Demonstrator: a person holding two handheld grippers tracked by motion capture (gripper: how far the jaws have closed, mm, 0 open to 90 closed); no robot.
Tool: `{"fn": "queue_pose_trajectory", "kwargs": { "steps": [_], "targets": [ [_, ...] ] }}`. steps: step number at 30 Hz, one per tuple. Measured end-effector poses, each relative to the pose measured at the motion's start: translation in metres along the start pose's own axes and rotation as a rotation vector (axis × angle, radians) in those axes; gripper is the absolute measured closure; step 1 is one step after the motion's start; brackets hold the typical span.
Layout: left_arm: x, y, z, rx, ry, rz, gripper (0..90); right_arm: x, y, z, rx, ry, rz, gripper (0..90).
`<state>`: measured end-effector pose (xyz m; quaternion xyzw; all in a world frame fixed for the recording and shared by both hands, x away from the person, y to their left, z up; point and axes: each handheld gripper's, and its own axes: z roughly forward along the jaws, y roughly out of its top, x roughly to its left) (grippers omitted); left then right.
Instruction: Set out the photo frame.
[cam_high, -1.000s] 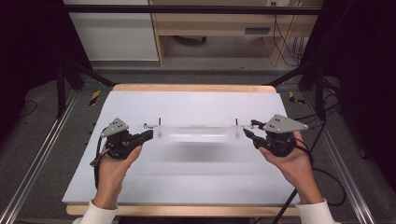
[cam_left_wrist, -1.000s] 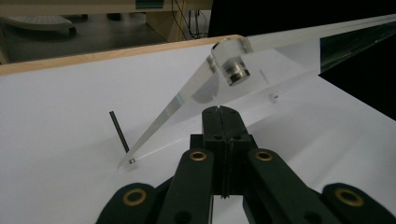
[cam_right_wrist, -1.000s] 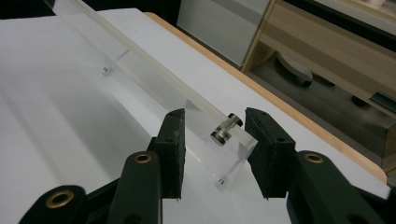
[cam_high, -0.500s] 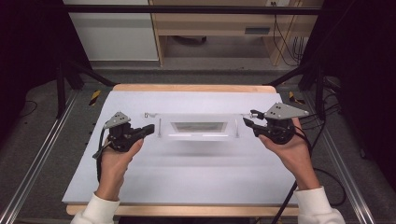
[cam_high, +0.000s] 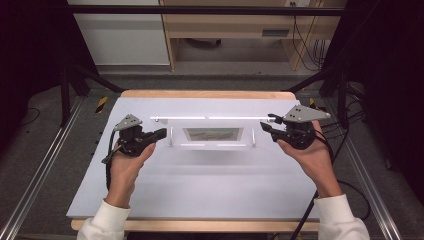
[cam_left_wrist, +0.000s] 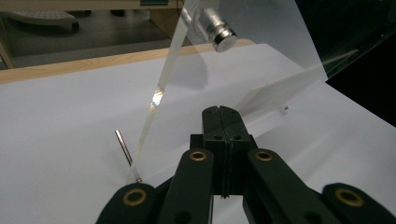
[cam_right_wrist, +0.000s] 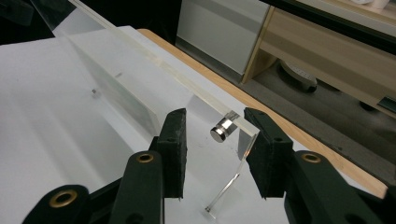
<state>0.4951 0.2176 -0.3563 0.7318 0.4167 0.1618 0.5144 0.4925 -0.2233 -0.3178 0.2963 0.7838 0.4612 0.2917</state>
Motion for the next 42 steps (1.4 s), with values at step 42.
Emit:
{"fn": "queue_pose_trajectory", "kwargs": {
  "steps": [42],
  "targets": [
    [0.019, 0.016, 0.01, 0.003, -0.008, -0.054, 89.6, -0.022, 0.013, 0.018, 0.013, 0.014, 0.032, 60.9]
  ]
}}
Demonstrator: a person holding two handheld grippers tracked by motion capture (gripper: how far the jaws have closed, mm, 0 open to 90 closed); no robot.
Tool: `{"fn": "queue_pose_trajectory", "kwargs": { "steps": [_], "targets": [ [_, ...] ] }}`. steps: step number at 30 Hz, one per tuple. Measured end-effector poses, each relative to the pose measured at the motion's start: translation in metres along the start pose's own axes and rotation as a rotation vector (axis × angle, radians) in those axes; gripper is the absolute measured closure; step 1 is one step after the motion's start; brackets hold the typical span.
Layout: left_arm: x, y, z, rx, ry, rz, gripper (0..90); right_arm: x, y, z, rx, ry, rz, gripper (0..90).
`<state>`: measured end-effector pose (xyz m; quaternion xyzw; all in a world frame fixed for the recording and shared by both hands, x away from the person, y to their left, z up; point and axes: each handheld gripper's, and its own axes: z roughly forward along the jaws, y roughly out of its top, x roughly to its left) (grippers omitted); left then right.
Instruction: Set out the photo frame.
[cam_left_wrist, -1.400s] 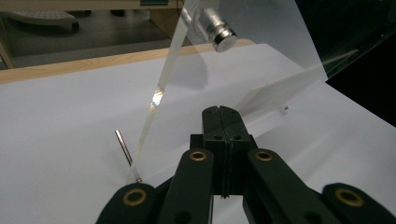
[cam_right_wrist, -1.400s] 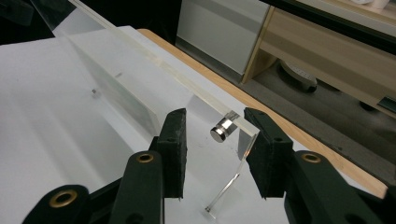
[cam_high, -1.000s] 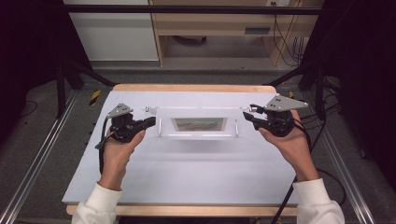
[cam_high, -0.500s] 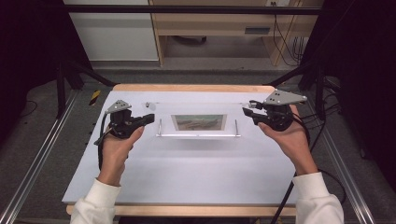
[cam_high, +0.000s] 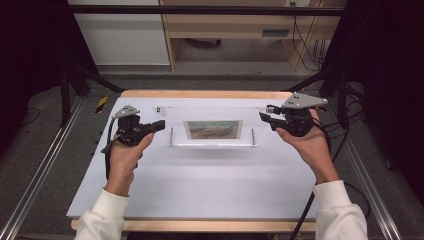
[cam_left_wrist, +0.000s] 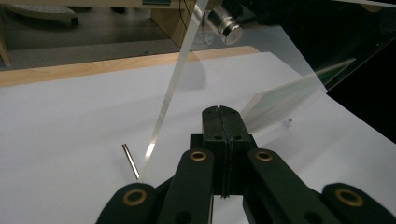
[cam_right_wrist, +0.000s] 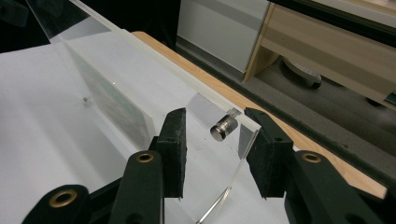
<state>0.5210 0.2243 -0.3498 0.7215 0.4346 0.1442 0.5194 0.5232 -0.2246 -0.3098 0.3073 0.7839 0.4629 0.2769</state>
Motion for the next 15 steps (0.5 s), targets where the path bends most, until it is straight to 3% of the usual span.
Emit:
{"fn": "queue_pose_trajectory", "kwargs": {
  "steps": [15],
  "targets": [
    [0.008, 0.008, 0.013, 0.014, -0.001, -0.023, 89.6, -0.011, 0.005, 0.009, -0.001, 0.01, 0.013, 60.6]
  ]
}}
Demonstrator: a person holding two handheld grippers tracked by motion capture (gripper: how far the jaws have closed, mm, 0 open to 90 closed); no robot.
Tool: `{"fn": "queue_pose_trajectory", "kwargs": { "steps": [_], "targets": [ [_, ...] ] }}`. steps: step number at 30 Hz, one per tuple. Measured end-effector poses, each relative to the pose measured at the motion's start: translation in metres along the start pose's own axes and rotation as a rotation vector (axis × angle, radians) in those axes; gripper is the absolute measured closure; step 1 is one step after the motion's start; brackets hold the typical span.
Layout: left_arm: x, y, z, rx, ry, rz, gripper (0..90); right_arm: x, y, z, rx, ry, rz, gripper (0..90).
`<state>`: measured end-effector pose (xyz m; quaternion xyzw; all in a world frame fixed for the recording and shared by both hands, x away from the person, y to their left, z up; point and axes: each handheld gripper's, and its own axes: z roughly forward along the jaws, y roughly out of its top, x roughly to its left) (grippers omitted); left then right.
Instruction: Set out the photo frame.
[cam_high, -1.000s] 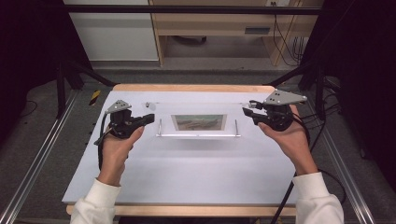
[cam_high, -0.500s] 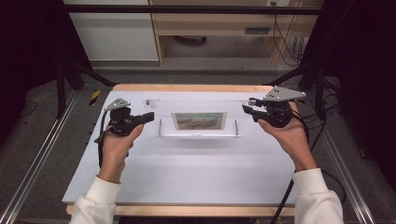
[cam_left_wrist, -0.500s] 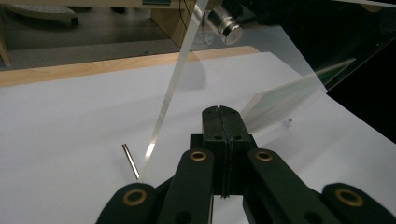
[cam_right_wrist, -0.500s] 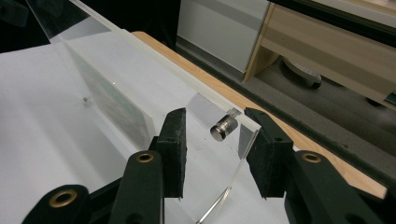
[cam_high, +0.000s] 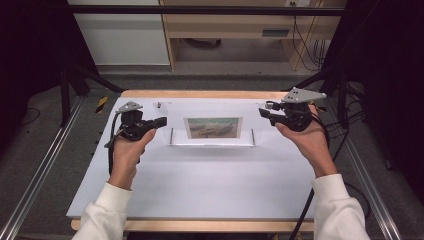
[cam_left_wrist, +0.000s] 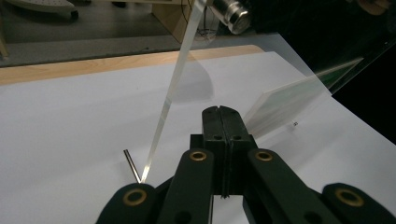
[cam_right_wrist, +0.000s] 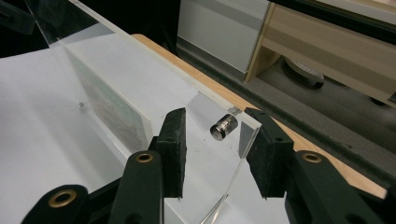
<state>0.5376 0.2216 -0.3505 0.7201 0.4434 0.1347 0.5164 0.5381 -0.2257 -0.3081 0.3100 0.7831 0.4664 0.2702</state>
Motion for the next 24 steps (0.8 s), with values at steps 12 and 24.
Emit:
{"fn": "queue_pose_trajectory", "kwargs": {
  "steps": [12, 24],
  "targets": [
    [0.008, 0.005, 0.008, 0.011, 0.013, -0.01, 89.6, -0.01, 0.004, 0.009, 0.0, 0.009, 0.013, 60.6],
    [0.017, 0.008, 0.016, 0.019, 0.01, -0.047, 89.7, -0.019, 0.006, 0.017, -0.005, 0.02, 0.033, 60.8]
  ]
}}
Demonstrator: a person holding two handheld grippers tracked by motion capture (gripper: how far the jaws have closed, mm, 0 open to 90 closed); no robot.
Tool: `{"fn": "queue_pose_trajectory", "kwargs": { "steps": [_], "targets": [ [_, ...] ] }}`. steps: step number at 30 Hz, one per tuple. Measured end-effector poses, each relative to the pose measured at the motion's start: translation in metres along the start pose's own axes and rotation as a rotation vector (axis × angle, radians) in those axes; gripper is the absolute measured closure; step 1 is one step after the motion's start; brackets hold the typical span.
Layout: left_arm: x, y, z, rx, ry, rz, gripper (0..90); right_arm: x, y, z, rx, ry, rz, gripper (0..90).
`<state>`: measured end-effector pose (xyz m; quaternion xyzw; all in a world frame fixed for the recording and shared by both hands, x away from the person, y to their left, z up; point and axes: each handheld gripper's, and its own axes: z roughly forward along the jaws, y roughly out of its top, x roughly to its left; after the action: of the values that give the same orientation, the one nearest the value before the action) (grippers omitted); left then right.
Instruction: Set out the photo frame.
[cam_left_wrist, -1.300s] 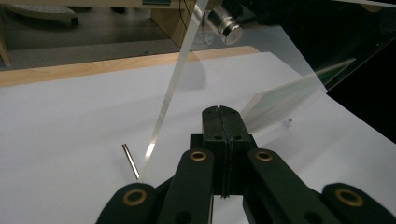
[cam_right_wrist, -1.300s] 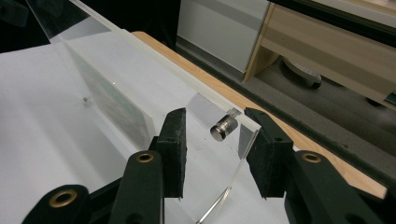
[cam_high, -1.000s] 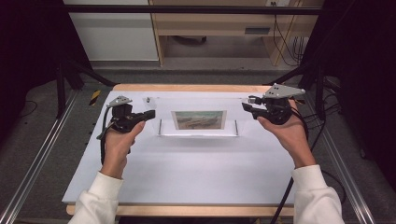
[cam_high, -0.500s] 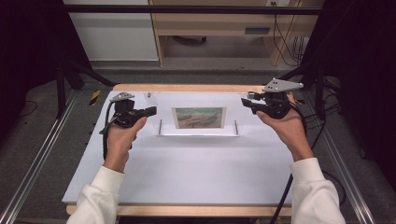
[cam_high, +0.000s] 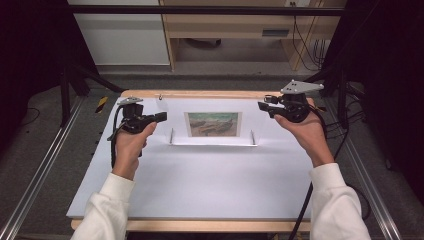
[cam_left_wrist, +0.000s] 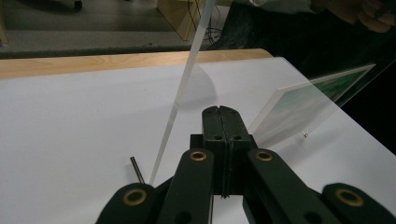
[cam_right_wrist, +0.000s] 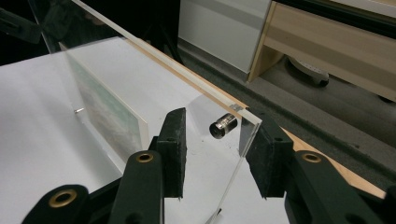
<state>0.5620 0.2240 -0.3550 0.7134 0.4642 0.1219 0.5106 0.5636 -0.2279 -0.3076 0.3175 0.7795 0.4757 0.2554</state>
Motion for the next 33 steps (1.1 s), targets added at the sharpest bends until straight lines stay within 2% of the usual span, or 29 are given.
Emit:
{"fn": "queue_pose_trajectory", "kwargs": {
  "steps": [11, 32, 33],
  "targets": [
    [0.006, 0.001, 0.009, 0.015, 0.002, -0.02, 89.6, -0.011, 0.004, 0.011, 0.008, 0.006, 0.021, 60.7],
    [0.007, -0.004, 0.01, 0.034, -0.003, -0.004, 89.6, -0.029, 0.001, 0.025, -0.018, 0.023, 0.09, 62.5],
    [0.008, -0.005, 0.008, 0.042, 0.01, -0.006, 89.6, -0.029, 0.001, 0.026, -0.019, 0.022, 0.091, 62.4]
  ]
}}
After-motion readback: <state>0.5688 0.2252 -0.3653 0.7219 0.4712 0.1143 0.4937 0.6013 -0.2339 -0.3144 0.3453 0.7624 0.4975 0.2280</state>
